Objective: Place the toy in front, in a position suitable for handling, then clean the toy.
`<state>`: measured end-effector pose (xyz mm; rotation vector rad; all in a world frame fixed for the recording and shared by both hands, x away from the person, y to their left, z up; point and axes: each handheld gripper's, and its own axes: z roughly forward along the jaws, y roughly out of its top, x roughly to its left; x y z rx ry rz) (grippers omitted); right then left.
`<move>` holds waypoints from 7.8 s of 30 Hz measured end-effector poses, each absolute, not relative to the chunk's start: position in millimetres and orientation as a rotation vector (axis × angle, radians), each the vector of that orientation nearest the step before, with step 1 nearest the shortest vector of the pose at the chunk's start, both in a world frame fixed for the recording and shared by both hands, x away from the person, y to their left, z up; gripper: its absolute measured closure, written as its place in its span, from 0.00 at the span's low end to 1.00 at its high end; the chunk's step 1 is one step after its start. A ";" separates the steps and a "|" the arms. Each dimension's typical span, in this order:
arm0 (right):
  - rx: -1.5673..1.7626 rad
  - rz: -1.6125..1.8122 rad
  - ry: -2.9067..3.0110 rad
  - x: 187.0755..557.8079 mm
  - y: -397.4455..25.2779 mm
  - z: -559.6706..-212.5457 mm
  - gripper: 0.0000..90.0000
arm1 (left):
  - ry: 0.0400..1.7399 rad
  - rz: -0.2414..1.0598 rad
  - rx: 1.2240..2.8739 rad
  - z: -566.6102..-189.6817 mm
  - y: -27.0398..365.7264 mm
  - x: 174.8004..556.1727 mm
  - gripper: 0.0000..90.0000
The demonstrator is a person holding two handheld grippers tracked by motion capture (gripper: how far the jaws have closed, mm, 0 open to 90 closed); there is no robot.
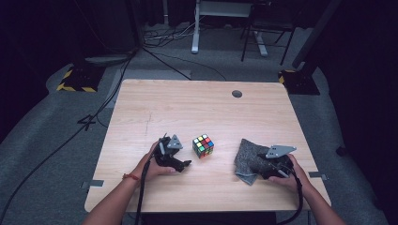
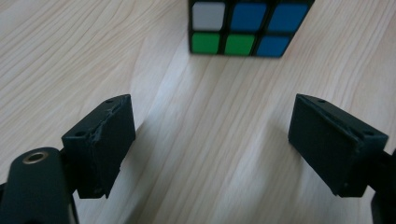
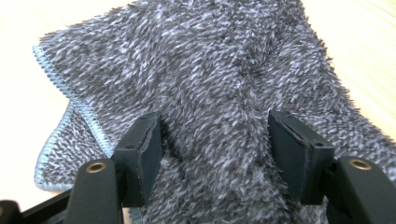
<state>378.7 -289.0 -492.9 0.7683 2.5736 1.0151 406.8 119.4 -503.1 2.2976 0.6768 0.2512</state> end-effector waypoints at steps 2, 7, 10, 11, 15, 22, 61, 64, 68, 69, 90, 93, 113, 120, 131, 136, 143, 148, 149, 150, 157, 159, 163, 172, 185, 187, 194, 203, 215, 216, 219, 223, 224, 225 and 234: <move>0.780 1.015 2.567 379.9 -292.2 -493.1 0.41 | 0.660 0.243 2.301 -503.1 109.8 411.6 0.17; 0.794 1.021 2.550 382.3 -299.2 -493.8 0.41 | 0.653 0.236 2.310 -503.0 89.7 422.1 0.14; 0.801 1.023 2.548 382.5 -300.6 -493.9 0.41 | 0.640 0.232 2.311 -503.1 84.0 425.0 0.13; 0.804 1.026 2.544 382.4 -301.4 -494.2 0.41 | 0.635 0.229 2.312 -503.1 80.6 426.4 0.13; 0.801 1.029 2.541 382.5 -302.3 -494.5 0.41 | 0.608 0.219 2.314 -503.1 70.4 430.1 0.14; 0.799 1.038 2.540 382.6 -303.0 -495.1 0.41 | 0.617 0.226 2.308 -502.6 65.4 434.1 0.18; 0.922 0.974 2.513 439.6 -252.3 -491.7 0.44 | 0.292 0.111 2.343 -501.4 20.3 377.8 0.37; 0.848 1.010 2.535 441.6 -229.5 -493.3 0.44 | 0.267 0.104 2.347 -501.4 11.8 373.9 0.36; 0.767 1.012 2.576 439.2 -202.6 -491.0 0.40 | 0.298 0.111 2.367 -501.2 15.0 374.3 0.24; 0.751 1.007 2.569 438.0 -199.6 -489.0 0.38 | 0.311 0.113 2.375 -500.9 17.5 374.8 0.20; 0.536 1.288 2.612 371.7 -217.5 -449.0 0.30 | 0.476 0.211 2.291 -481.9 87.9 393.2 0.20; 0.541 1.304 2.607 354.2 -207.6 -448.6 0.27 | 0.564 0.256 2.246 -478.3 85.7 407.9 0.23; 0.641 1.187 2.604 351.2 -163.5 -478.1 0.29 | 0.576 0.391 2.308 -493.9 14.3 453.9 0.31; 0.636 1.173 2.609 354.2 -173.9 -479.4 0.37 | 0.630 0.380 2.300 -496.6 22.3 456.8 0.38; 0.597 1.111 2.660 356.6 -220.8 -474.2 0.37 | 0.664 0.408 2.395 -488.4 82.7 436.3 0.38; 0.622 1.084 2.658 360.8 -240.1 -473.0 0.37 | 0.634 0.370 2.422 -487.7 111.7 412.2 0.38; 0.671 1.113 2.627 377.0 -251.9 -475.2 0.37 | 0.638 0.299 2.410 -487.9 130.1 390.2 0.33; 0.671 1.094 2.622 386.3 -251.1 -474.4 0.37 | 0.571 0.347 2.293 -472.6 134.6 374.9 0.25; 0.671 1.094 2.622 386.3 -251.1 -474.4 0.37 | 0.571 0.347 2.293 -472.6 134.6 374.9 0.22; 0.682 1.099 2.620 391.3 -250.5 -475.0 0.37 | 0.561 0.347 2.273 -469.3 132.6 373.8 0.19; 0.712 1.061 2.626 398.5 -247.4 -481.3 0.32 | 0.629 0.363 2.317 -478.7 99.1 396.5 0.18; 0.718 1.058 2.632 398.9 -247.6 -484.3 0.32 | 0.661 0.370 2.337 -484.5 92.6 404.2 0.18; 0.733 1.081 2.620 398.9 -248.8 -486.5 0.31 | 0.656 0.346 2.368 -490.9 86.5 409.2 0.14; 0.745 1.112 2.610 398.5 -249.0 -491.6 0.37 | 0.661 0.314 2.348 -497.5 89.5 410.2 0.15; 0.658 1.140 2.616 399.0 -247.6 -492.5 0.38 | 0.647 0.415 2.300 -496.3 101.9 403.4 0.73; 0.643 1.142 2.620 398.7 -247.3 -492.3 0.38 | 0.641 0.396 2.293 -495.5 104.4 403.3 0.74; 0.619 1.177 2.619 397.7 -247.3 -486.9 0.38 | 0.610 0.365 2.293 -491.3 113.0 398.1 0.77; 0.602 1.194 2.630 398.3 -245.2 -483.4 0.38 | 0.564 0.345 2.285 -487.6 115.6 396.7 0.77; 0.637 1.184 2.625 400.7 -246.0 -482.4 0.38 | 0.565 0.365 2.231 -475.9 122.4 396.7 0.78; 0.636 1.190 2.625 400.8 -245.9 -482.0 0.38 | 0.570 0.358 2.219 -474.4 122.7 397.0 0.78; 0.626 1.194 2.627 401.5 -244.9 -479.8 0.38 | 0.570 0.367 2.207 -471.3 123.1 397.4 0.78; 0.617 1.197 2.620 402.4 -243.0 -477.4 0.38 | 0.563 0.352 2.172 -463.9 124.2 398.5 0.79; 0.609 1.196 2.617 402.3 -242.1 -476.1 0.38 | 0.557 0.354 2.164 -461.8 123.7 398.3 0.79; 0.599 1.196 2.612 402.3 -241.0 -474.2 0.38 | 0.553 0.361 2.165 -460.3 123.2 398.2 0.79; 0.495 1.192 2.609 399.2 -226.5 -451.8 0.38 | 0.495 0.327 2.115 -439.2 99.8 404.7 0.79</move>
